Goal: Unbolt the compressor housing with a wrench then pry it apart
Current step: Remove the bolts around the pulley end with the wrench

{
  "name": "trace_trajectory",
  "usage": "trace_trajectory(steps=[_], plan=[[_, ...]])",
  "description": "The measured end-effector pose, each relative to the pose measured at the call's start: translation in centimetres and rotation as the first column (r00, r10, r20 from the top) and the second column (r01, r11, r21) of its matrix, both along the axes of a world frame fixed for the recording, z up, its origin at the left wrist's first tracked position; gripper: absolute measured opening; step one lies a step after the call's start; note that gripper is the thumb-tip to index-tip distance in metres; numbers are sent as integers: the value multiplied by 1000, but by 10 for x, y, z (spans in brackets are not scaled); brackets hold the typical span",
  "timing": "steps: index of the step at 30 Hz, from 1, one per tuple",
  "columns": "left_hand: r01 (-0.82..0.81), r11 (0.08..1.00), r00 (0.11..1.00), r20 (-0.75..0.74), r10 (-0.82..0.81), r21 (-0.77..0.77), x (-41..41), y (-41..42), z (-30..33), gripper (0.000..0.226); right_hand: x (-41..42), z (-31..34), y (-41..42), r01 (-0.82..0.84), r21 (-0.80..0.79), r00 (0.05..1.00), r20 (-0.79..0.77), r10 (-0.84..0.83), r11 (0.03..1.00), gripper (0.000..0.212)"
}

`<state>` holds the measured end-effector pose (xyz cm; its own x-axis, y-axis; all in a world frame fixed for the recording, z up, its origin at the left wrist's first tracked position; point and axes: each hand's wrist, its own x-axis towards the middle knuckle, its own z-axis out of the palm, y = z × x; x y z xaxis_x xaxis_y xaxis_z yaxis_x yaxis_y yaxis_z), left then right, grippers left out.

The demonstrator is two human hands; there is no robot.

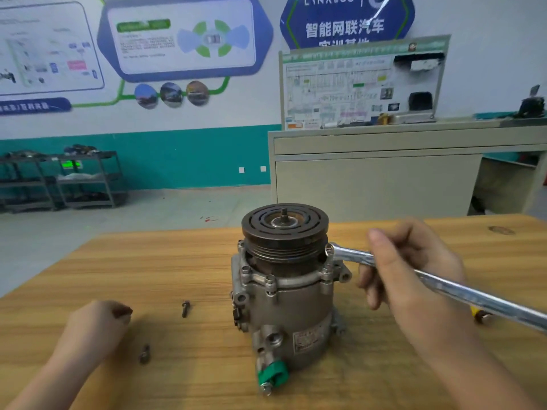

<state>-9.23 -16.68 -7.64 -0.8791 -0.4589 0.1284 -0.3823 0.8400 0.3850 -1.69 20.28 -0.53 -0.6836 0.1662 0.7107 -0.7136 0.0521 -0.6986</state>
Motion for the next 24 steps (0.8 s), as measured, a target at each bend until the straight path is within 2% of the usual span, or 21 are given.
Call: trace_trajectory(steps=[4, 6, 7, 8, 9, 10, 12, 15, 16, 17, 18, 20, 21, 23, 24], plan=[[8, 999, 999, 32, -6, -42, -5, -3, -10, 25, -4, -2, 6, 44, 116, 999, 6, -45, 992, 24], [-40, 989, 997, 56, 48, -139, -4, 6, -3, 43, -5, -1, 13, 55, 172, 998, -15, -54, 983, 24], [-41, 989, 999, -3, 41, -143, -2, 13, 3, 55, -5, 1, 17, 71, 191, 997, -41, -65, 979, 21], [16, 996, 992, -126, -27, -87, 3, 25, 10, 65, -4, 2, 19, 90, 211, 994, -79, -75, 973, 18], [158, 987, 950, -272, -150, 7, 10, 38, 19, 71, -4, 4, 20, 109, 240, 989, -124, -81, 965, 15], [359, 928, 868, -402, -292, 102, 17, 55, 29, 75, -3, 5, 21, 131, 279, 981, -172, -84, 951, 12], [683, 694, 686, -524, -505, 226, 31, 90, 51, 83, -1, 6, 19, 166, 361, 962, -263, -71, 918, 10], [888, 345, 459, -525, -716, 305, 34, 132, 66, 110, -3, 5, 19, 202, 414, 940, -337, -57, 888, 9], [914, 266, 397, -534, -746, 307, 34, 145, 69, 107, -4, 4, 20, 223, 427, 933, -353, -66, 876, 9], [928, 236, 364, -563, -742, 289, 33, 155, 71, 100, -4, 4, 20, 243, 439, 928, -365, -75, 865, 9], [927, 271, 374, -596, -710, 259, 33, 163, 72, 93, -5, 4, 21, 260, 451, 923, -375, -83, 854, 10], [875, 445, 461, -608, -646, 191, 35, 174, 66, 94, -6, 4, 20, 294, 474, 917, -386, -104, 830, 17], [796, 588, 544, -593, -594, 141, 39, 182, 62, 101, -6, 4, 19, 304, 480, 918, -378, -118, 823, 21], [486, 872, 751, -540, -381, 61, 54, 205, 55, 117, -8, 3, 15, 288, 460, 936, -318, -147, 840, 37], [387, 918, 826, -474, -305, 83, 64, 220, 54, 122, -8, 1, 13, 270, 420, 947, -277, -161, 866, 48]])
